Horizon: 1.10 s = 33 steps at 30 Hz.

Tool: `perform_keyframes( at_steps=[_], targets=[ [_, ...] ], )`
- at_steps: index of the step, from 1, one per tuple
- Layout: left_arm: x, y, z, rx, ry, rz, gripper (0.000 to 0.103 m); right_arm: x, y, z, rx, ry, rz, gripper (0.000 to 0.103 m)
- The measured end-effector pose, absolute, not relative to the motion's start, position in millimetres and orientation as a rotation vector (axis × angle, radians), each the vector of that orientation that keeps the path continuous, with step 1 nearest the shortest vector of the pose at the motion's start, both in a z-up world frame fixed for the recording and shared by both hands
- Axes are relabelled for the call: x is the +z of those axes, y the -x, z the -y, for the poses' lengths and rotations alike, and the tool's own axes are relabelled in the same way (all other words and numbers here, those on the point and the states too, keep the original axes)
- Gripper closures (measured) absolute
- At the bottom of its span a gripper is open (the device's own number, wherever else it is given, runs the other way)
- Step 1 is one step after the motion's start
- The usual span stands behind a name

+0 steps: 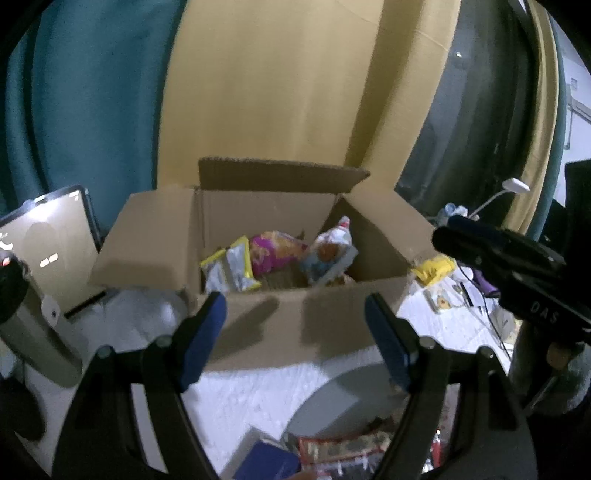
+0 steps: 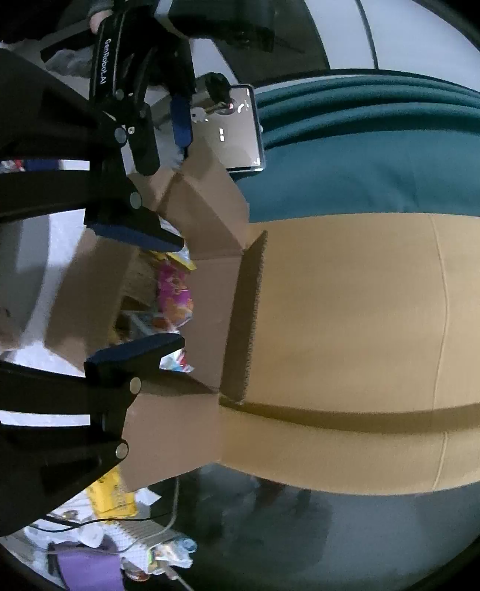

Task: Organize snacks
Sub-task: 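Move both grippers back from the box to the snack pile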

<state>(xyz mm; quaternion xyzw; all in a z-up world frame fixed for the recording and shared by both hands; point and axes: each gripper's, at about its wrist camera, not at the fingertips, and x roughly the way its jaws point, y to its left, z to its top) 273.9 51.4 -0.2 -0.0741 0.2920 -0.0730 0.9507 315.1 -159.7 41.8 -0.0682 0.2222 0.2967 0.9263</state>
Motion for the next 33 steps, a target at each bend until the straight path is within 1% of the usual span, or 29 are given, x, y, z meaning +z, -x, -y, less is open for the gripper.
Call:
perform_keyframes(
  at_steps=[6,22,27,33],
  targets=[
    [-17.0,-248.2,-43.1,-0.142,0.15,-0.617,0.025,25.4,-291.6,171.3,0.605,0.137,-0.491,0.051],
    [-81.8,-198.4,-36.3,-0.127,0.158,-0.719,0.024,-40.0,-236.3,193.9,0.583,0.085,-0.651,0.049],
    [-106.9,-188.0,-41.2,-0.101,0.164,-0.753,0.024,-54.9,-220.8,194.4,0.579,0.084,-0.69,0.043],
    [-128.4,-182.3,-48.6,-0.073,0.144,-0.786,0.024,-76.2,-206.9,192.8,0.579,0.051,-0.742,0.04]
  ],
)
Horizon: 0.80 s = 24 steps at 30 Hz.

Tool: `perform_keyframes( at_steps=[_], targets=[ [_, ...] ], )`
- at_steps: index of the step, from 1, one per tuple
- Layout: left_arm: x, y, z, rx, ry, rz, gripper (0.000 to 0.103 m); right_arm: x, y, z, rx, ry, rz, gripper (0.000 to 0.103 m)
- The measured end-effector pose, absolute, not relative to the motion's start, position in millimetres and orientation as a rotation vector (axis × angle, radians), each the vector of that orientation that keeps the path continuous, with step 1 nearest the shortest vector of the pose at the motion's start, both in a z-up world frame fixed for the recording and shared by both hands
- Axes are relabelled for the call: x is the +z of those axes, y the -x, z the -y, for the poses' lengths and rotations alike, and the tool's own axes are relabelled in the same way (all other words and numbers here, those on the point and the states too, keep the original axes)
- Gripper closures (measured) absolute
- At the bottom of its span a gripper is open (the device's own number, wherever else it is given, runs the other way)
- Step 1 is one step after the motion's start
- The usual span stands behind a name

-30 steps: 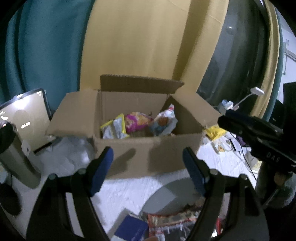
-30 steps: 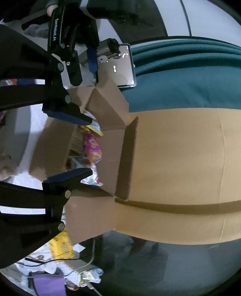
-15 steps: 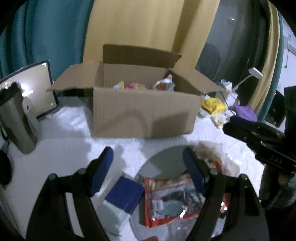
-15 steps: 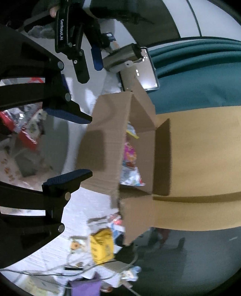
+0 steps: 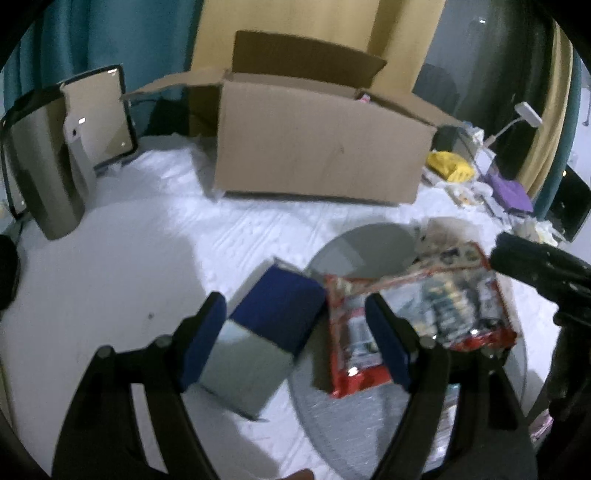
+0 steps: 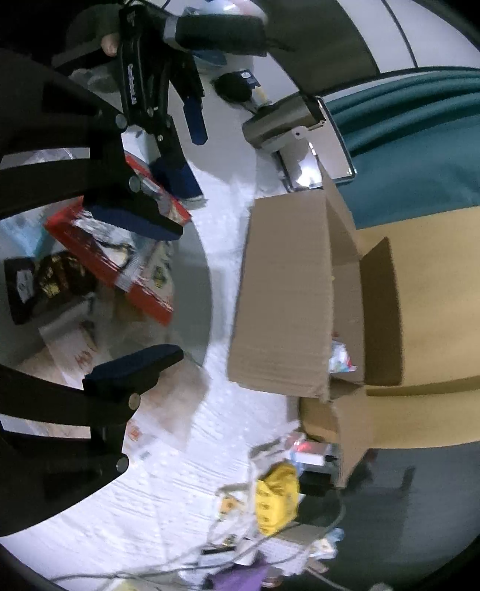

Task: Organize snacks
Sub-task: 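Move both grippers back from the box to the snack pile, then grasp the blue-white box with the left gripper while the right gripper grasps the red-silver chip bag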

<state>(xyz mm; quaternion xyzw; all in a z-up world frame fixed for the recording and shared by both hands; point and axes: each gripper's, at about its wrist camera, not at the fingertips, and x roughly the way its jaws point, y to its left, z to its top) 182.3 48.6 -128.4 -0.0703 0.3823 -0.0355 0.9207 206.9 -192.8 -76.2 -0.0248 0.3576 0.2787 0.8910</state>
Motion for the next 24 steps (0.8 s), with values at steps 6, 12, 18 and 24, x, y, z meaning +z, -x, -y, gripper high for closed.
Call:
perform_keyframes(
  at_steps=[6,12,18,24],
  targets=[
    [-146.9,-183.9,-56.6,-0.063,0.161,-0.832,0.024,-93.8,-198.2,188.8,0.602,0.0,-0.814,0.039],
    [-155.2,-185.4,-59.9,-0.064,0.169,-0.853,0.024,-94.2,-187.9,163.0,0.644,0.052,-0.805,0.039],
    [-159.3,-189.4,-59.9,-0.056,0.166,-0.885,0.024,-110.2,-196.6,144.0,0.661,0.03,-0.861,0.039],
    [-159.4,-190.0,-57.9,-0.049,0.15,-0.89,0.025,-115.9,-195.3,133.3,0.695,0.049,-0.852,0.058]
  ],
)
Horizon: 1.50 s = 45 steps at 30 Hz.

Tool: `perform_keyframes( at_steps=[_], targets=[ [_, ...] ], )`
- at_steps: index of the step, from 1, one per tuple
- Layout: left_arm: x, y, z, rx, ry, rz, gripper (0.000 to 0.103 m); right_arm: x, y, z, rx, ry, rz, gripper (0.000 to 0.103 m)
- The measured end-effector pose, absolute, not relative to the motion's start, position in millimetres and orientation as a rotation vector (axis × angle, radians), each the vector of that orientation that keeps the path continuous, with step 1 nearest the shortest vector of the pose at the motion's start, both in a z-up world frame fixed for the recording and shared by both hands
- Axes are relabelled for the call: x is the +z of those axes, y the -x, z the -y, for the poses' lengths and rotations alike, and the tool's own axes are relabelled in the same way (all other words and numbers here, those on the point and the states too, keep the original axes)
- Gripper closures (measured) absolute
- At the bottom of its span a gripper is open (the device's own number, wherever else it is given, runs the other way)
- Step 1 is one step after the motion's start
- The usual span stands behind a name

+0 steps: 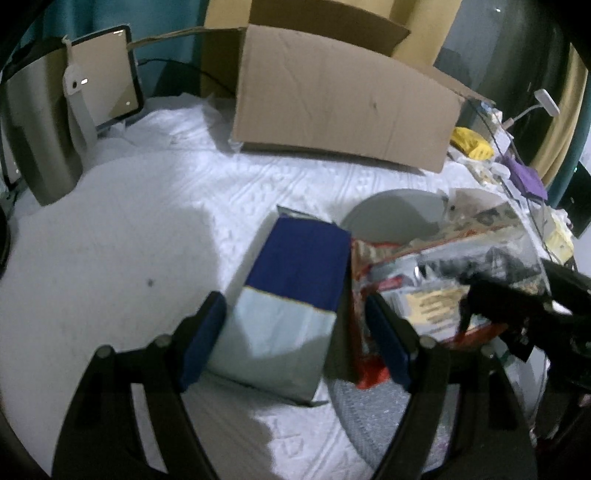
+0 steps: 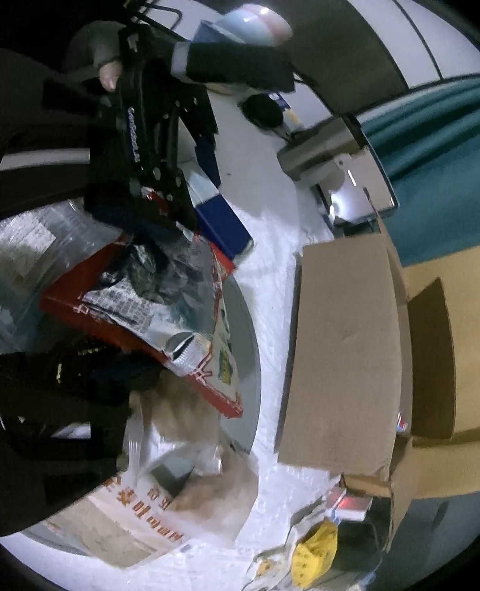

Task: Organize snacks
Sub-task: 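Grasp the blue-white box with the left gripper while the right gripper grasps the red-silver chip bag, then carry both held items over the box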

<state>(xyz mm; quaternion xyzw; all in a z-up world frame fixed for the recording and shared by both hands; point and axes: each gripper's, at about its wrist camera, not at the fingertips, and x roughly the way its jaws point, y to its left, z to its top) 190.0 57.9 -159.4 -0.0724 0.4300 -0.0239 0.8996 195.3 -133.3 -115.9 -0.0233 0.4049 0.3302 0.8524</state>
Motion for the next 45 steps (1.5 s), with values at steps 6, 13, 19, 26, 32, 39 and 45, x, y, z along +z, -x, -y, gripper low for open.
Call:
perform_keyframes(
  at_steps=[6,13,19,26,32,39,45],
  targets=[
    [-159.1,-190.6,-56.6,-0.034,0.124,-0.889,0.047,-106.2,-196.4,142.4,0.703,0.067,-0.809,0.068],
    [-157.3,-188.6,-51.8,-0.049,0.106,-0.889,0.051,-87.3,-200.2,158.6,0.697,0.044,-0.755,0.075],
    [-146.0,-186.4,-48.8,-0.056,0.101,-0.867,0.052,-70.8,-205.0,169.0,0.7,0.029,-0.708,0.075],
    [-129.2,-186.9,-47.4,-0.07,0.096,-0.832,0.052,-57.6,-212.7,177.1,0.699,0.017,-0.675,0.075],
    [-112.4,-188.1,-44.1,-0.079,0.077,-0.799,0.052,-44.3,-219.5,182.2,0.691,0.013,-0.639,0.075],
    [-89.5,-193.6,-38.7,-0.086,0.056,-0.755,0.052,-31.7,-229.8,187.8,0.687,0.002,-0.607,0.075],
    [-68.7,-202.7,-39.1,-0.084,0.043,-0.711,0.052,-20.0,-238.2,187.8,0.689,0.007,-0.576,0.075]
  ],
)
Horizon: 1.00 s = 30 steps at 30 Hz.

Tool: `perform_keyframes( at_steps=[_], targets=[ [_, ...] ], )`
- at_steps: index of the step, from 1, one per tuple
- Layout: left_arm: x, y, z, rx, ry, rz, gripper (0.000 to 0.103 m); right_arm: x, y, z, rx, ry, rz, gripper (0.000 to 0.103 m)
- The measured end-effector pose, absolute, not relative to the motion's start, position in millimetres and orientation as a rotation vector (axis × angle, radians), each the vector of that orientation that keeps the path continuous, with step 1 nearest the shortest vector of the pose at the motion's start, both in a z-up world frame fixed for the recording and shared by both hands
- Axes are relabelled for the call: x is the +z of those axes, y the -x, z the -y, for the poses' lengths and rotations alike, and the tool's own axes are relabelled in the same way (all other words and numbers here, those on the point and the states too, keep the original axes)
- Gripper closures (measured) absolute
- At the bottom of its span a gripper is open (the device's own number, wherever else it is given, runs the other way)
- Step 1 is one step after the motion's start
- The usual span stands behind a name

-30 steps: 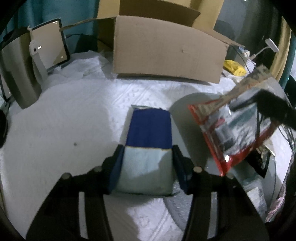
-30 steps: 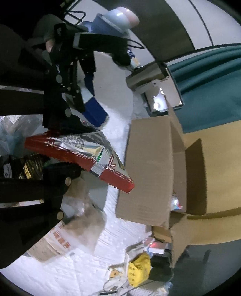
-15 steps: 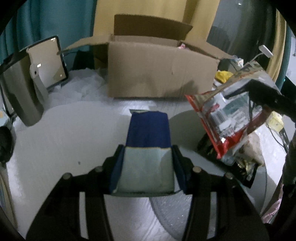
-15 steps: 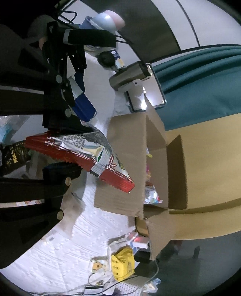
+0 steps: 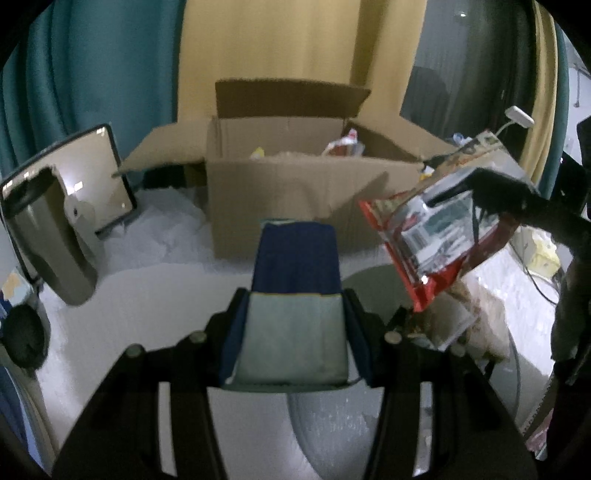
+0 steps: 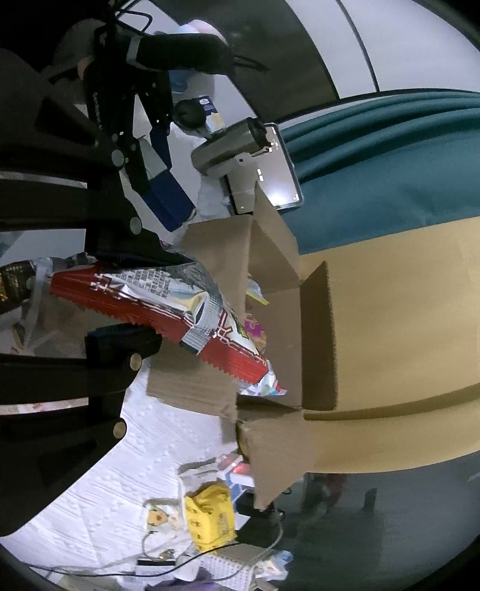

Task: Organize snacks
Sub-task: 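Carry both held items over the box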

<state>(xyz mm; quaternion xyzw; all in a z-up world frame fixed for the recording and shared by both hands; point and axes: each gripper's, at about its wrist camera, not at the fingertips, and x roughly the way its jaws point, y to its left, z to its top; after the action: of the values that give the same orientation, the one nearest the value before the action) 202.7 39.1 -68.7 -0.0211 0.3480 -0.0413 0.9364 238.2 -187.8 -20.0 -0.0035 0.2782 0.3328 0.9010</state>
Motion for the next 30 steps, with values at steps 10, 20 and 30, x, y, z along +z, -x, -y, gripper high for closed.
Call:
perform_keyframes(
  at_steps=[10,20,30],
  targets=[
    [-41.7,-224.8,-39.2,-0.093,0.034,-0.65,0.052,-3.3,-259.0,191.0,0.679,0.004,-0.529,0.075],
    [-24.9,-256.4,-37.8,-0.107,0.015,-0.605,0.052,15.0,-287.2,192.5,0.657,0.002,-0.478,0.075],
    [-17.8,-294.7,-37.2,-0.113,0.002,-0.58,0.052,23.1,-321.7,200.8,0.605,-0.016,-0.448,0.075]
  ],
)
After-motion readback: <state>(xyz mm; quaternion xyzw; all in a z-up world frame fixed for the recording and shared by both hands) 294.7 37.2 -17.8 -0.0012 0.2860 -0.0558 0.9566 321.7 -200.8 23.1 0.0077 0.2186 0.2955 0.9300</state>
